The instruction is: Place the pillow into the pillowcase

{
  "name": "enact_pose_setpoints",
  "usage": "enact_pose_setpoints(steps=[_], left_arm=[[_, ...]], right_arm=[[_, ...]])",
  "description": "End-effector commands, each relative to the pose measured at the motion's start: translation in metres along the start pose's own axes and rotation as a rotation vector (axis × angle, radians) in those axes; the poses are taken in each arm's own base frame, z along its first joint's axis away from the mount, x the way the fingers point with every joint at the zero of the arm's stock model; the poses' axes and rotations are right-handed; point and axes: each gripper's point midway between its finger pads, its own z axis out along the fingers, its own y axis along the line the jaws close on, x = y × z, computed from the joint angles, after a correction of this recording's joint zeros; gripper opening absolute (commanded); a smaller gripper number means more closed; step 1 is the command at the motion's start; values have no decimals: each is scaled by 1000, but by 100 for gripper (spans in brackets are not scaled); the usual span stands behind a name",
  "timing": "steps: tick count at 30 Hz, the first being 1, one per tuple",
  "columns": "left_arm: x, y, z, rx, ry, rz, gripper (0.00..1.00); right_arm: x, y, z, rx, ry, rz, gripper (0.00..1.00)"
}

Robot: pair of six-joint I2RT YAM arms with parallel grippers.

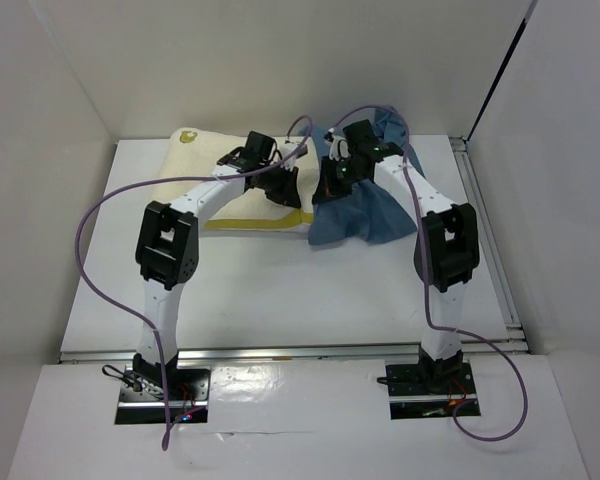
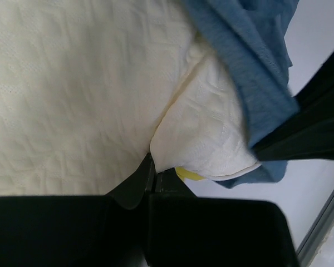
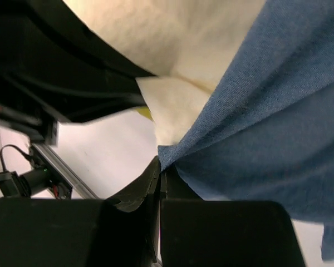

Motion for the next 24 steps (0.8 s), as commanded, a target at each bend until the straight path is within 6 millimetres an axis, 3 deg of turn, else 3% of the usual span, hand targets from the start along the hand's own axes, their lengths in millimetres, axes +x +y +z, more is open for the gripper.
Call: enact_pose_setpoints(steps=[1,5,11,16,22,23,24], left_arm=[[-42,-24,-2,56,-122,4,0],[-44,-42,-4,113,-120,-38,0],[-3,-57,18,172,-37,-93,0],[22,-62,34,202,-1,-122,0],[21,-68,37,247,-25,-127,2],[19,-73,34,273,-20,-127,7],[21,-74,32,271,-2,-140,13]], right_arm=[[-23,29,1,-75,-34,-26,0],[-35,44,6,-96,-56,-43,0],[-47,50,3,-107,-86,-54,0],[-41,62,-5,-133,-83,-67,0],[-19,66,-21,-134,-57,-44,0],[-10,62,-21,-127,-36,-40,4],[-9,57,-21,-100,-43,-46,19]])
